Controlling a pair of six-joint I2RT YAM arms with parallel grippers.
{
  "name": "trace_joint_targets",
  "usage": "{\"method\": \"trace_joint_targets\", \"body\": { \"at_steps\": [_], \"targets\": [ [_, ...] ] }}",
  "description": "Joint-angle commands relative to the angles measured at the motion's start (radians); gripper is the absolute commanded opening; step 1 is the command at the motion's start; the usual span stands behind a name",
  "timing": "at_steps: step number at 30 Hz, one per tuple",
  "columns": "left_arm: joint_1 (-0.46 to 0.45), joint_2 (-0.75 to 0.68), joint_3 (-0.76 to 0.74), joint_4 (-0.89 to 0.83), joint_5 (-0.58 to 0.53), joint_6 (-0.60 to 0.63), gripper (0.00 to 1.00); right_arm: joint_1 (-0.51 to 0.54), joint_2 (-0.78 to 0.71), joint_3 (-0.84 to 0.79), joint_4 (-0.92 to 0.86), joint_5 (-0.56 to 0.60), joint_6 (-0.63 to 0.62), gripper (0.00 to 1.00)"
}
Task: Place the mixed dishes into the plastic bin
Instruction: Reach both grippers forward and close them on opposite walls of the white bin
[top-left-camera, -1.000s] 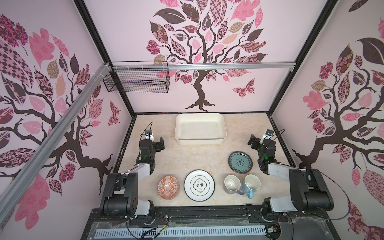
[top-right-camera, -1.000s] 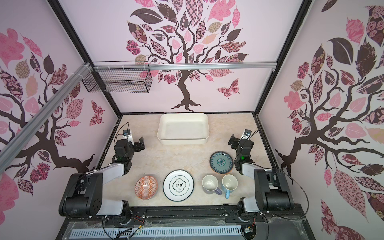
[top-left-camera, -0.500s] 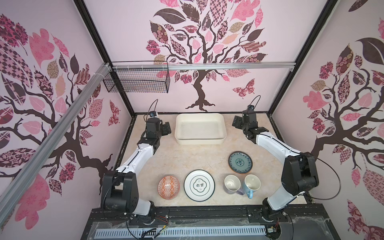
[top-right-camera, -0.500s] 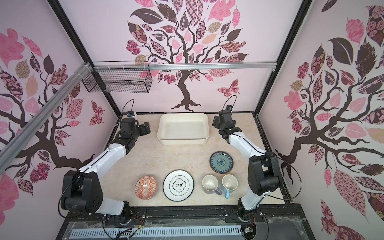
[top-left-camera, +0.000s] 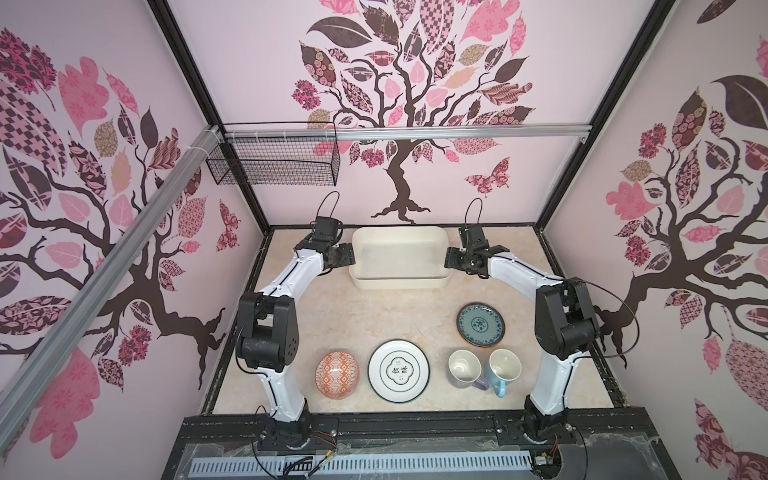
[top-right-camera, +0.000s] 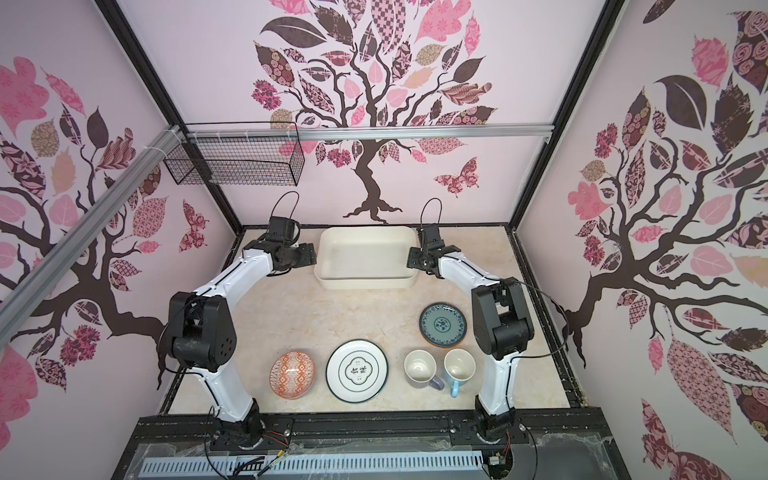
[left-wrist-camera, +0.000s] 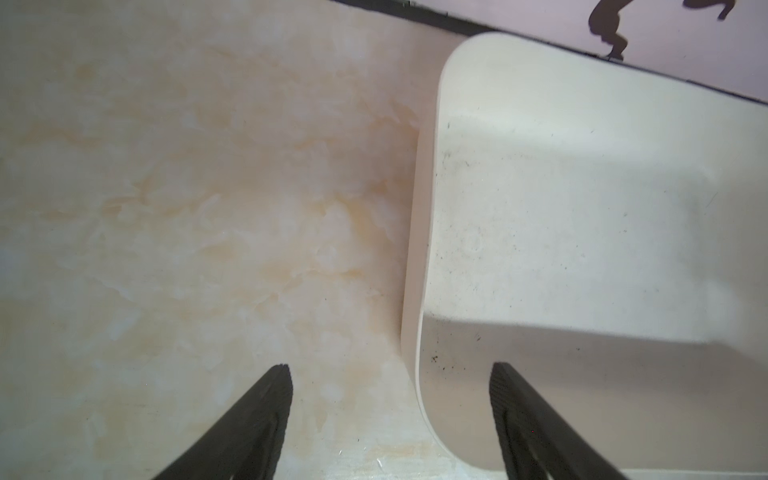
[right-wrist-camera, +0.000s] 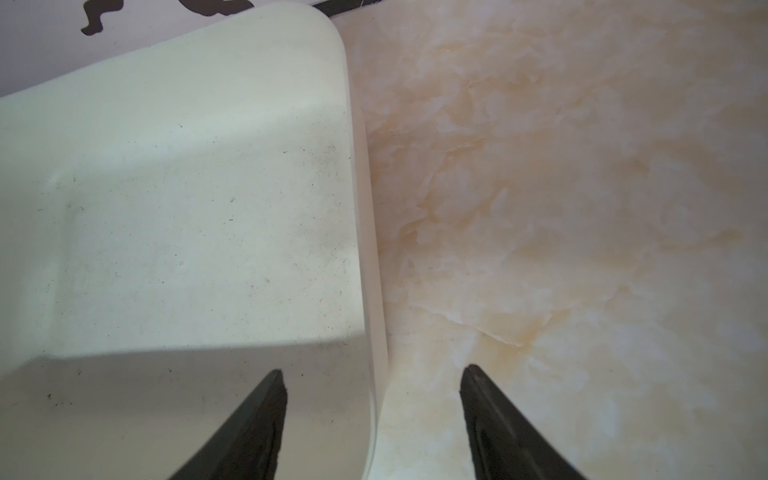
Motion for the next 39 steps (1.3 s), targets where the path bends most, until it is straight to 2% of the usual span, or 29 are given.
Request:
{"method": "trace_joint_targets", "body": {
  "at_steps": [1, 9, 19, 24, 30, 35, 39],
  "targets": [
    [-0.021, 0.013, 0.04, -0.023, 0.005, 0.005, 0.76, -0.007, 0.069, 0.04, -0.033, -0.034, 0.006, 0.66],
    [-0.058, 0.103, 0.099, -0.061, -0.034, 0.023, 0.69, -0.004, 0.129, 0.068, -0.044, -0.051, 0.005, 0.57],
    [-0.059, 0.183, 0.133, -0.041, -0.061, 0.011, 0.6, -0.003, 0.129, 0.069, -0.061, -0.08, 0.004, 0.44],
    [-0.06, 0.214, 0.138, -0.03, -0.063, 0.005, 0.45, 0.005, 0.125, 0.069, -0.074, -0.083, 0.004, 0.38],
    [-0.064, 0.208, 0.136, -0.048, -0.05, -0.001, 0.13, 0.028, 0.108, 0.064, -0.109, -0.081, -0.016, 0.33],
    [-0.067, 0.154, 0.107, -0.077, -0.07, 0.0, 0.05, 0.038, 0.079, 0.05, -0.132, -0.093, -0.016, 0.3],
    [-0.071, 0.086, 0.053, -0.082, -0.073, -0.009, 0.05, 0.055, 0.035, 0.013, -0.141, -0.091, -0.016, 0.3]
  ]
}}
